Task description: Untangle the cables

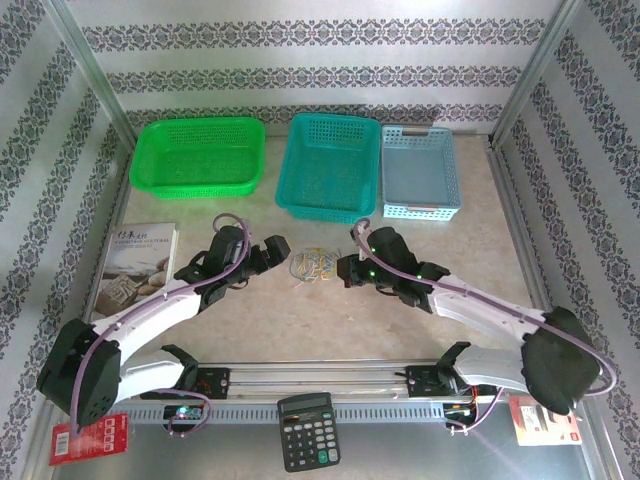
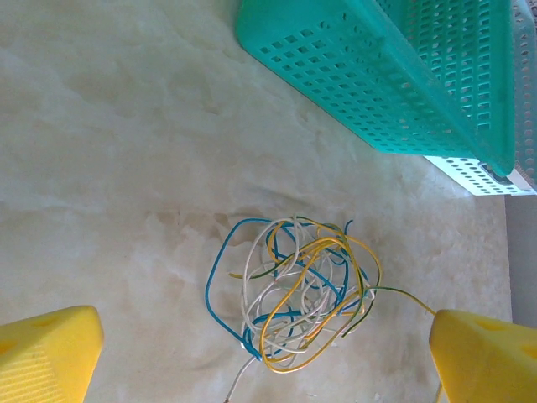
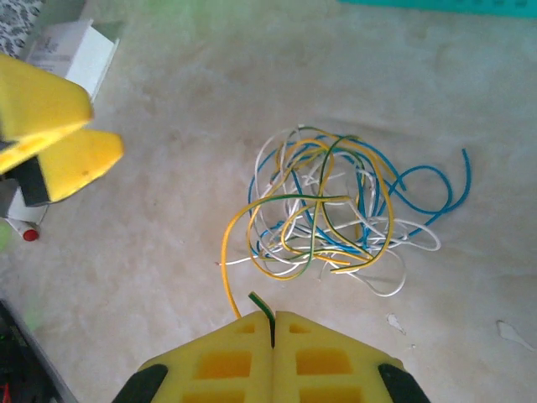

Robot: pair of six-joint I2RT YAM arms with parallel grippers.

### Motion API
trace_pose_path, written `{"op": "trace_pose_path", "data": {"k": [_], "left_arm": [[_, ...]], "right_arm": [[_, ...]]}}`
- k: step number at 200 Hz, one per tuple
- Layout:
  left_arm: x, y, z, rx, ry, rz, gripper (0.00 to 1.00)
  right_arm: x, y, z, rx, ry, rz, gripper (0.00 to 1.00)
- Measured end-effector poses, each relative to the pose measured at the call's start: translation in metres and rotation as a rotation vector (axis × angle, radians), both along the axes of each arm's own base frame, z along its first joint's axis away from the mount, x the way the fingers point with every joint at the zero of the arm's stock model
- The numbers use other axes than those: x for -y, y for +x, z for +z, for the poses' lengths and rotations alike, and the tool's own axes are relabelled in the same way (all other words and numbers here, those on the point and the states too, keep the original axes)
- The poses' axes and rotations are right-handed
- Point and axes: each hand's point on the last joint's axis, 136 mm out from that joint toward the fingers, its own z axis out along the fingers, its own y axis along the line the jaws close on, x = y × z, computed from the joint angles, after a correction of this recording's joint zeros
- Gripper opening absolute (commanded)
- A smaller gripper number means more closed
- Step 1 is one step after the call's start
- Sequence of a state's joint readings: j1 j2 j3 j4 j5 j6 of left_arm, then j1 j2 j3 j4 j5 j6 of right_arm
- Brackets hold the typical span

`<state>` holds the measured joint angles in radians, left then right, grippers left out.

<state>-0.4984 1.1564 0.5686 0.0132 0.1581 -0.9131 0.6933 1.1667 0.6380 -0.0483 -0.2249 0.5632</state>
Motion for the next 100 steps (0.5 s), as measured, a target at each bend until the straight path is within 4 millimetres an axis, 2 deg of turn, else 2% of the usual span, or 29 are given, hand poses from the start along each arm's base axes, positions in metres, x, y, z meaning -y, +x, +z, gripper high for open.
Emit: {"op": "trace_pose_path", "data": {"k": [32, 100], "left_arm": [[0.001, 0.000, 0.003, 0.027, 0.019, -0.032, 1.00], [0.013, -0.005, 0.019, 0.135, 0.057, -0.144, 1.00]], "right_arm": [[0.001, 0.006, 0.030, 0.037, -0.003, 0.003, 0.00], [-0.016, 0.022, 0.114, 0.168, 0.043, 0.052, 0.00]]}}
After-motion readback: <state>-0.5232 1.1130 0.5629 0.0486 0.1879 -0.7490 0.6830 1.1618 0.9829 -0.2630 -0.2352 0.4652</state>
